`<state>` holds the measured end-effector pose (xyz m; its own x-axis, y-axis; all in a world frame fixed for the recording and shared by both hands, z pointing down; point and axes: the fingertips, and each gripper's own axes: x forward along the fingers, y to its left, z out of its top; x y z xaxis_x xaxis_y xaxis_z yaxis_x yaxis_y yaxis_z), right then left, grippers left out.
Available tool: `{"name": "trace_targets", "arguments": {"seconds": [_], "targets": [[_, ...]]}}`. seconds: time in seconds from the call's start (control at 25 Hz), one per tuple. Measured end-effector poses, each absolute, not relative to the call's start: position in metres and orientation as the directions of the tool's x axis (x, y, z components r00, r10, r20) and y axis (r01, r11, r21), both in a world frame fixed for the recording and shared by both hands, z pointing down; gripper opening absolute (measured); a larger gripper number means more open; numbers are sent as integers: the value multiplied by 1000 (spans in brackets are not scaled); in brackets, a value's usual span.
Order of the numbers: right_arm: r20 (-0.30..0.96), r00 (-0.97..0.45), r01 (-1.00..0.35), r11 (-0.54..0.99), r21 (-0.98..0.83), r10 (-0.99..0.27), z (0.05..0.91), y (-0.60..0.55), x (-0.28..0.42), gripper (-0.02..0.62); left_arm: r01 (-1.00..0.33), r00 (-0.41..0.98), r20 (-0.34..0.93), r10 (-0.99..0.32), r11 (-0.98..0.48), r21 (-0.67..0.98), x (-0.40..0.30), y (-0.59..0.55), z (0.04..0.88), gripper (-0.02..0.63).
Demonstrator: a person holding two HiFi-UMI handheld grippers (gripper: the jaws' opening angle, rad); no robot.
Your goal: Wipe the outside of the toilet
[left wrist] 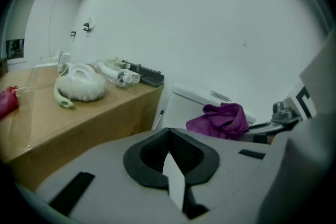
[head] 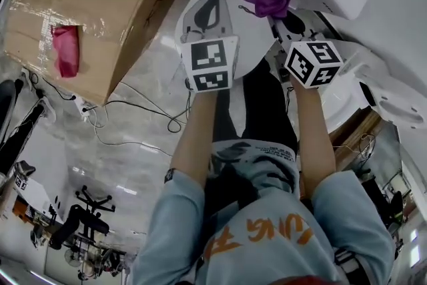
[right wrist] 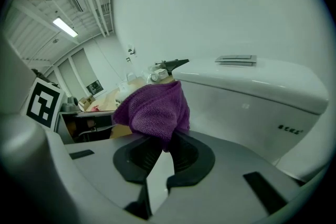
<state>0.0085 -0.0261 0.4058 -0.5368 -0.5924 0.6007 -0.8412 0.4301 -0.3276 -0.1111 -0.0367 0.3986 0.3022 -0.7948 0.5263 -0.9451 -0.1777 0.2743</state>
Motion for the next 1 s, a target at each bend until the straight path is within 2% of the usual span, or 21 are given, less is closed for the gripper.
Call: {"name": "trace_targets", "arguments": {"seconds": [0.4, 1.0], "targets": [[556, -604, -786, 542, -296, -572, 426, -88, -44, 51, -957, 279, 490, -826, -195, 216, -133, -60, 425, 18], [620, -533, -826, 512, -235, -576, 432, -148, -63, 52, -951, 307, 512, -802, -245, 187, -139, -75, 439, 18]]}}
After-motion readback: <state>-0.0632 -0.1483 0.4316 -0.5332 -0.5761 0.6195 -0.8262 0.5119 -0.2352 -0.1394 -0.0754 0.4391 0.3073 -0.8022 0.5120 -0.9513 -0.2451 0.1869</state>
